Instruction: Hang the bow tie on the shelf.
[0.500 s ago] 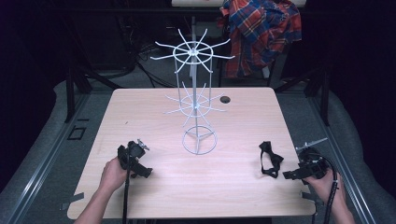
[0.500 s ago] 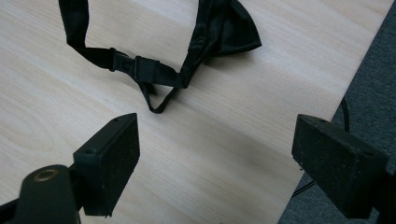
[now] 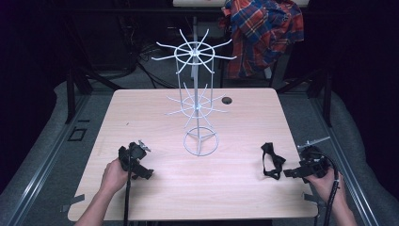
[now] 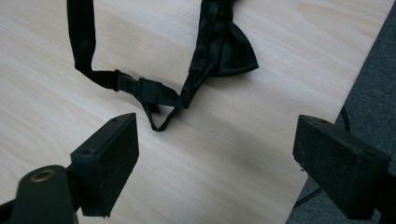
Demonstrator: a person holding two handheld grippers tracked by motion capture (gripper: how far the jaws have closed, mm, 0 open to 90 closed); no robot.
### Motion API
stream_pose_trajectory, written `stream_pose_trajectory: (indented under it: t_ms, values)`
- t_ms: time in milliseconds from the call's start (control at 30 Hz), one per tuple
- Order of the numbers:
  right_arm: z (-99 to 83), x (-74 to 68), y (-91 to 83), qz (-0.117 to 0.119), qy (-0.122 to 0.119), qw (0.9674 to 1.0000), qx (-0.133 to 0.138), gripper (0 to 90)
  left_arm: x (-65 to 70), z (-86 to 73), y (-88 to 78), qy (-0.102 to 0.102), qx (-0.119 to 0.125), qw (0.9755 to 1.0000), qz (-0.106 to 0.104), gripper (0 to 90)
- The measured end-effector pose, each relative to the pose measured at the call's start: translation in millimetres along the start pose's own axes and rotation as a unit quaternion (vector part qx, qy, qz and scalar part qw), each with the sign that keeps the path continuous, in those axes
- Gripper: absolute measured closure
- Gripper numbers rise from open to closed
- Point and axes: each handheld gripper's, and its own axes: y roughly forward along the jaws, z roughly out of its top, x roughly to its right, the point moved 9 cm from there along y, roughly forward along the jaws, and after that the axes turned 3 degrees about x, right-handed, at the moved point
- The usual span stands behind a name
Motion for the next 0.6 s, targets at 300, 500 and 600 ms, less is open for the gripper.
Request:
stream_pose_trajectory:
  t_ms: [300, 500, 600]
  values:
    - [10.5, -4.7, 5.3, -0.006, -0.003, 1.0, 0.007, 8.7, -0.8, 0.5, -1.5, 0.002, 0.005, 1.0, 0.003, 0.0]
    - [19.1, -3.0, 12.5, -0.011, -0.001, 0.9998, 0.015, 5.8, -0.6, -0.4, -2.9, 0.003, 0.005, 1.0, 0.0, 0.0]
    - [22.6, -3.3, 17.8, -0.011, 0.002, 0.9999, 0.013, 3.3, -0.7, -0.3, -2.6, 0.003, 0.005, 1.0, 0.001, 0.0]
